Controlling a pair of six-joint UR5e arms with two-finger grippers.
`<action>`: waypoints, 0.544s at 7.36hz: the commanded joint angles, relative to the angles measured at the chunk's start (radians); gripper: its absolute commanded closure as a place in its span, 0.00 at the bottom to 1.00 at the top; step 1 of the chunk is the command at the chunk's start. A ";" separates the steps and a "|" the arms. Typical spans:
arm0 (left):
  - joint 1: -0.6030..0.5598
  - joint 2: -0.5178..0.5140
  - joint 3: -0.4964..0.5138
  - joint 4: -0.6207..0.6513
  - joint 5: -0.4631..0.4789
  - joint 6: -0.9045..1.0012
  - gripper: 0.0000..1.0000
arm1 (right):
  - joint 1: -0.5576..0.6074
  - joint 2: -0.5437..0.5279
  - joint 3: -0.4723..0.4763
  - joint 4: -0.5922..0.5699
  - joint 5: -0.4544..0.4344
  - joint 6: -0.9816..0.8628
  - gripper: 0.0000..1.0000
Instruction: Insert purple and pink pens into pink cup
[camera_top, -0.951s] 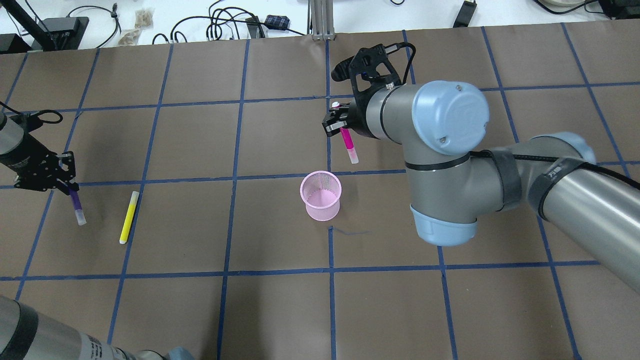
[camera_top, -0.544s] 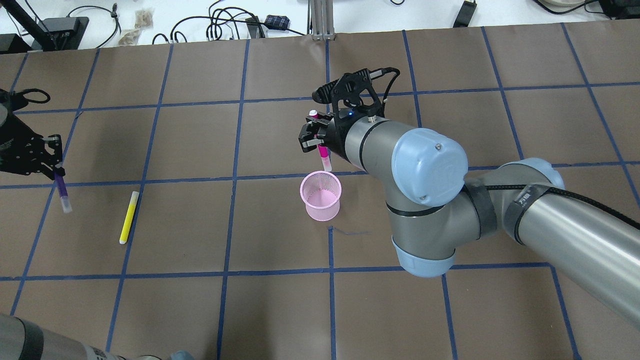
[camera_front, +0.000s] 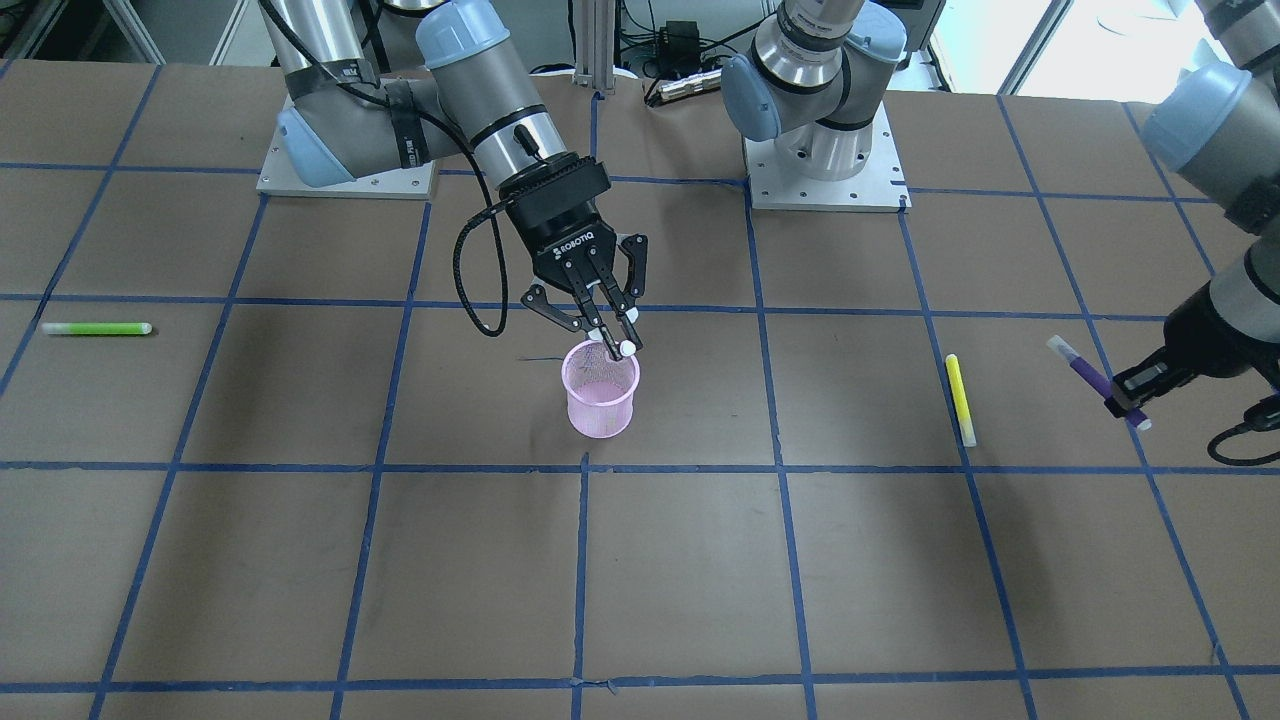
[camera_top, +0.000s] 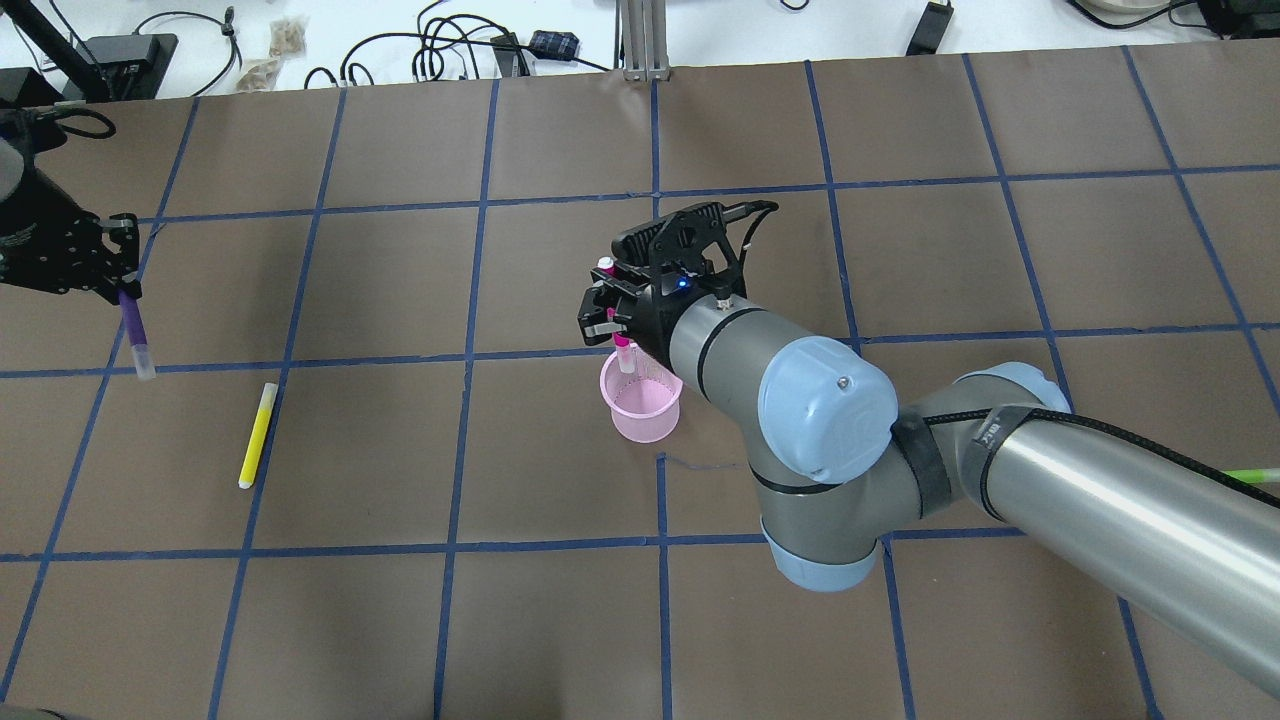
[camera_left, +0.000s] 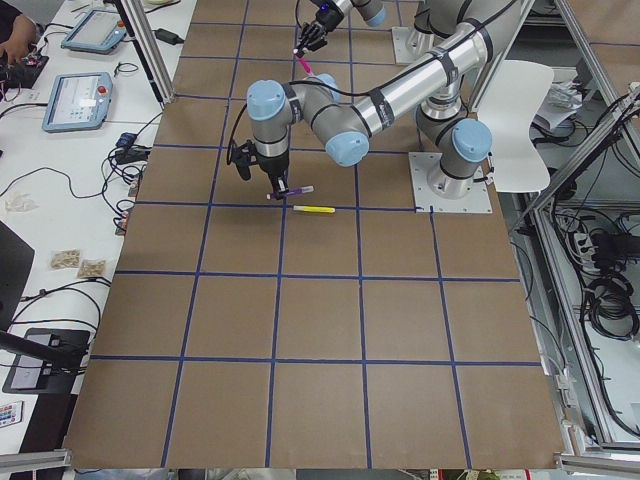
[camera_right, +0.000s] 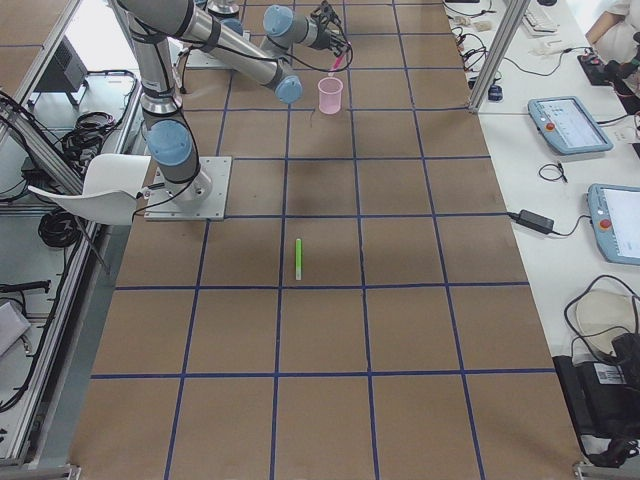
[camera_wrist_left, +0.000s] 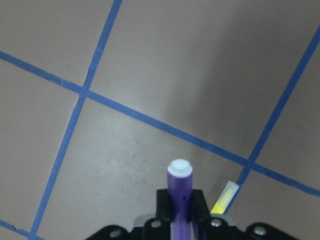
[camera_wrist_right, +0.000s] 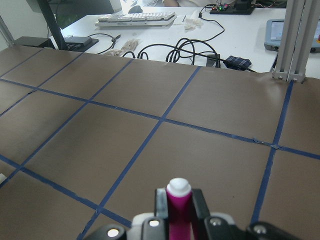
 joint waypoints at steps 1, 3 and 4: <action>-0.110 0.045 0.001 0.005 0.003 -0.128 1.00 | 0.011 0.061 0.003 -0.065 -0.022 -0.006 1.00; -0.210 0.045 0.001 0.032 -0.003 -0.239 1.00 | 0.009 0.063 0.050 -0.088 -0.048 -0.021 0.88; -0.263 0.047 0.001 0.051 -0.003 -0.287 1.00 | 0.009 0.066 0.073 -0.114 -0.046 -0.021 0.66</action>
